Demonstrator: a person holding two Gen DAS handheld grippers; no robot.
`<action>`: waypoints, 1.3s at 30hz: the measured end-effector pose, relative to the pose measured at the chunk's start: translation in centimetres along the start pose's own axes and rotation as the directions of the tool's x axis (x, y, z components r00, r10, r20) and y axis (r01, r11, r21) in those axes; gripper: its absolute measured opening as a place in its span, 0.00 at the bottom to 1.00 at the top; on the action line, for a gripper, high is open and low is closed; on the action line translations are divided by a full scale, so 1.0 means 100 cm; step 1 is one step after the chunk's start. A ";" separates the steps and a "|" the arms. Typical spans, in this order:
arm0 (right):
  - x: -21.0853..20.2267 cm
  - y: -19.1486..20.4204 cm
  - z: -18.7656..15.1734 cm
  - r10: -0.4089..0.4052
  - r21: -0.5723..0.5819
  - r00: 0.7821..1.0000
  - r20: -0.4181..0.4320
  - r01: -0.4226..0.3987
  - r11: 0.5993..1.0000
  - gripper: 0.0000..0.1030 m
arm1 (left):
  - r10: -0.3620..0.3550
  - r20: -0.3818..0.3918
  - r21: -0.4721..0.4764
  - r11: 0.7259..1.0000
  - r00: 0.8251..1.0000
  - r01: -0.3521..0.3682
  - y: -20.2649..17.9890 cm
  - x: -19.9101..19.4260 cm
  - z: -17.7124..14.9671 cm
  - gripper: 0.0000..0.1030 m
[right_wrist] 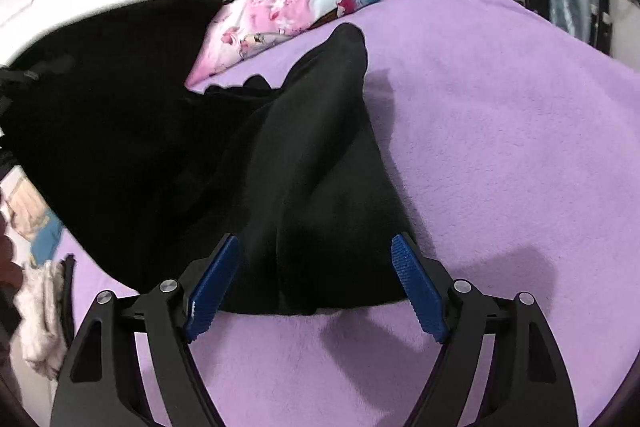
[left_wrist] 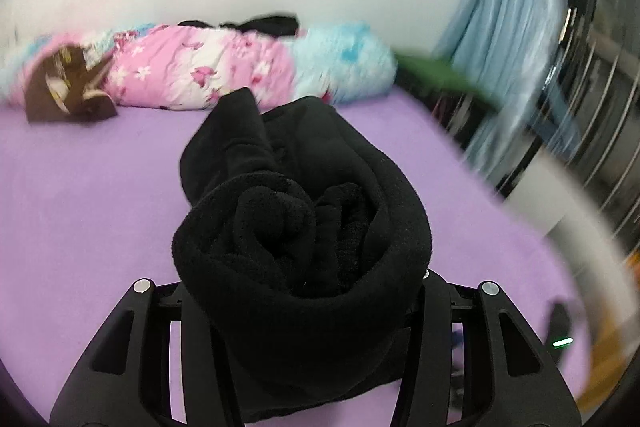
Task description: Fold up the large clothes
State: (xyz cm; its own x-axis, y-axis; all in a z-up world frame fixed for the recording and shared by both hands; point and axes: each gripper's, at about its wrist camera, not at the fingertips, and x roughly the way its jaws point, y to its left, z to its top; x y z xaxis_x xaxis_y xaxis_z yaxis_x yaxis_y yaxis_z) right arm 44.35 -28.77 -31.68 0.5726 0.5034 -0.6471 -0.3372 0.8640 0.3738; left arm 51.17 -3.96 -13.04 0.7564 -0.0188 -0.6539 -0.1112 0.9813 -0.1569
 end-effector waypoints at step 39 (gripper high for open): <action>0.113 0.023 0.214 0.299 0.037 0.775 -0.556 -0.337 0.941 0.79 | 0.245 0.111 0.435 0.859 0.963 -0.269 -0.136 0.103 -0.145 0.44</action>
State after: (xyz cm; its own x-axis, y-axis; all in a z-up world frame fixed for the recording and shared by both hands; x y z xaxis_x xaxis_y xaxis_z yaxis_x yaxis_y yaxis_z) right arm 66.00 -20.98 -23.86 -0.0725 0.6468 -0.7592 -0.4823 0.6435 0.5943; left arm 51.17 -20.28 -28.38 0.7731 0.2432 -0.5858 -0.0180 0.9316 0.3630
